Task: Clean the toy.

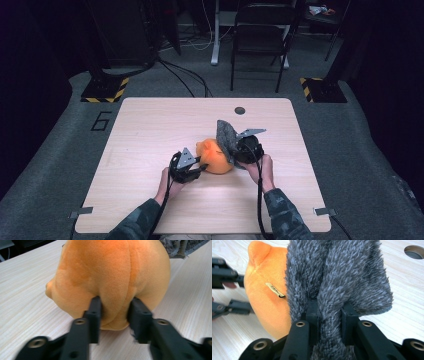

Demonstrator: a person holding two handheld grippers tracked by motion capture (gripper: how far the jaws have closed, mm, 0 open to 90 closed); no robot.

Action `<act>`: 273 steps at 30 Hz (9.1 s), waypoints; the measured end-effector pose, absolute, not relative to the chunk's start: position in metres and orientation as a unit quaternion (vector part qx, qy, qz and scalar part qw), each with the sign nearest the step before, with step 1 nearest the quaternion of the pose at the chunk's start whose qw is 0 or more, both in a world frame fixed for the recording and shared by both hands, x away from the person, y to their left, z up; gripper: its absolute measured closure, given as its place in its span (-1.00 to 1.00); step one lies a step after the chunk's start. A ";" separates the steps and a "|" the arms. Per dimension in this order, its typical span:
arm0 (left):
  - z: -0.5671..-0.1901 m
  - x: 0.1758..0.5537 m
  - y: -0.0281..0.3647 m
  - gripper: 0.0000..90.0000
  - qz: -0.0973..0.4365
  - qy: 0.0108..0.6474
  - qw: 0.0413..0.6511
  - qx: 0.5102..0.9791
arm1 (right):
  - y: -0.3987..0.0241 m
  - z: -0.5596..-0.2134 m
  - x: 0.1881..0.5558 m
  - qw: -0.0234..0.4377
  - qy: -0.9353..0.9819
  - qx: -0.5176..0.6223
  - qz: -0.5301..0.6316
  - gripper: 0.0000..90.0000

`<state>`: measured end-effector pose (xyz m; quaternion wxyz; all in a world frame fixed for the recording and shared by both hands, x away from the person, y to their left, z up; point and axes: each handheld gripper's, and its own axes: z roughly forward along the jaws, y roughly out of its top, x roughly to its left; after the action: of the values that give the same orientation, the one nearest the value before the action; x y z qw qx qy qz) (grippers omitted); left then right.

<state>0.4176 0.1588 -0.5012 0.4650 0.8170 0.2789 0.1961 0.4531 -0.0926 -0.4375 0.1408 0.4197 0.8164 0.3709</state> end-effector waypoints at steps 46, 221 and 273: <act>-0.491 0.422 0.172 0.67 0.120 0.357 0.493 0.784 | -0.096 -0.449 0.459 0.150 0.834 0.423 0.321 0.59; -0.497 0.416 0.169 0.67 0.153 0.335 0.489 0.791 | -0.104 -0.464 0.470 0.153 0.837 0.444 0.279 0.63; -0.497 0.414 0.169 0.67 0.156 0.327 0.488 0.794 | -0.101 -0.466 0.470 0.141 0.847 0.447 0.252 0.63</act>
<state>0.4139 0.1685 -0.4974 0.4880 0.7944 0.3265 0.1556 0.4701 -0.1010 -0.4660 0.1415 0.4468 0.8466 0.2524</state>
